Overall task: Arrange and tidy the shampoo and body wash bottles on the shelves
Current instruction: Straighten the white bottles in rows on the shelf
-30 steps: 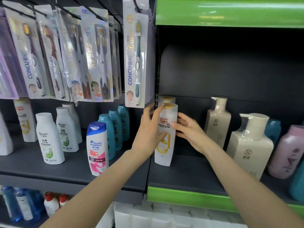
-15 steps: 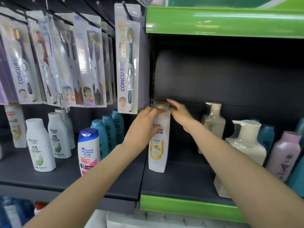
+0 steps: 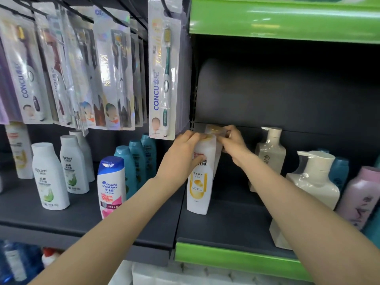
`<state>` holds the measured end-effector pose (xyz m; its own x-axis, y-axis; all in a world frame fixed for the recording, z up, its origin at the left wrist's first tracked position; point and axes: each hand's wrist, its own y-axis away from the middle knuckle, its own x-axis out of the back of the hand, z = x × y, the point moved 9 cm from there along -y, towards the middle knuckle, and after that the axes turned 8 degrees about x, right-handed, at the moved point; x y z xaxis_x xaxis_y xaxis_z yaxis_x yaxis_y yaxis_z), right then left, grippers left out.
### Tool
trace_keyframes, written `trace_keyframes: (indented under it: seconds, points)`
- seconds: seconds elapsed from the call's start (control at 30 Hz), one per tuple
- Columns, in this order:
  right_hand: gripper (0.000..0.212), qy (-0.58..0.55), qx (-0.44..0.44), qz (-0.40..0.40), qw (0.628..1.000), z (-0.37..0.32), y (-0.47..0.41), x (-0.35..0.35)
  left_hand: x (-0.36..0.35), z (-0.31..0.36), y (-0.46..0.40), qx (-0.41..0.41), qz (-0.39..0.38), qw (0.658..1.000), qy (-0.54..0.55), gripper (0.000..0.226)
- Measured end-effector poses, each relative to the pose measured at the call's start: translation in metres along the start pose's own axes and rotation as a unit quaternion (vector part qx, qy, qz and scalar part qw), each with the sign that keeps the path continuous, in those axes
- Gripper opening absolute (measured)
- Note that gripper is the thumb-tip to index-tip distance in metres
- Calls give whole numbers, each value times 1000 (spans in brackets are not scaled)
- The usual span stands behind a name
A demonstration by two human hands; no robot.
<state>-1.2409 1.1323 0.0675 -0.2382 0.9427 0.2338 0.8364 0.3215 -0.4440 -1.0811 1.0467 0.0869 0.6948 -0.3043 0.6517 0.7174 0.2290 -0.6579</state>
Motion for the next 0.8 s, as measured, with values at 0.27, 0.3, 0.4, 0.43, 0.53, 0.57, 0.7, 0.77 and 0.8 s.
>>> trace_keyframes:
  seconds: [0.27,0.3,0.4,0.43,0.53,0.57,0.7,0.77,0.8]
  points:
    - [30,75,28,81,994,-12,27,34,0,4,4,3,9,1000,5,47]
    - [28,79,35,80,993,-15,31,37,-1,4,5,7,9,1000,9,46]
    - [32,95,55,77,991,-26,45,46,-3,5,8,11,16,1000,21,49]
    - [35,102,62,81,989,-31,51,50,-4,5,9,13,18,999,25,52]
    - [35,95,84,98,987,-46,70,61,-5,8,19,15,39,999,24,61]
    - [34,91,86,100,987,-50,76,64,-3,12,24,2,59,998,25,62]
    - [24,60,93,96,989,-68,98,74,2,37,48,-92,87,989,70,51]
    - [25,19,88,92,992,-72,103,76,-2,42,53,-74,39,989,120,49]
    - [25,8,79,89,993,-73,106,76,-6,43,55,-52,7,987,151,52]
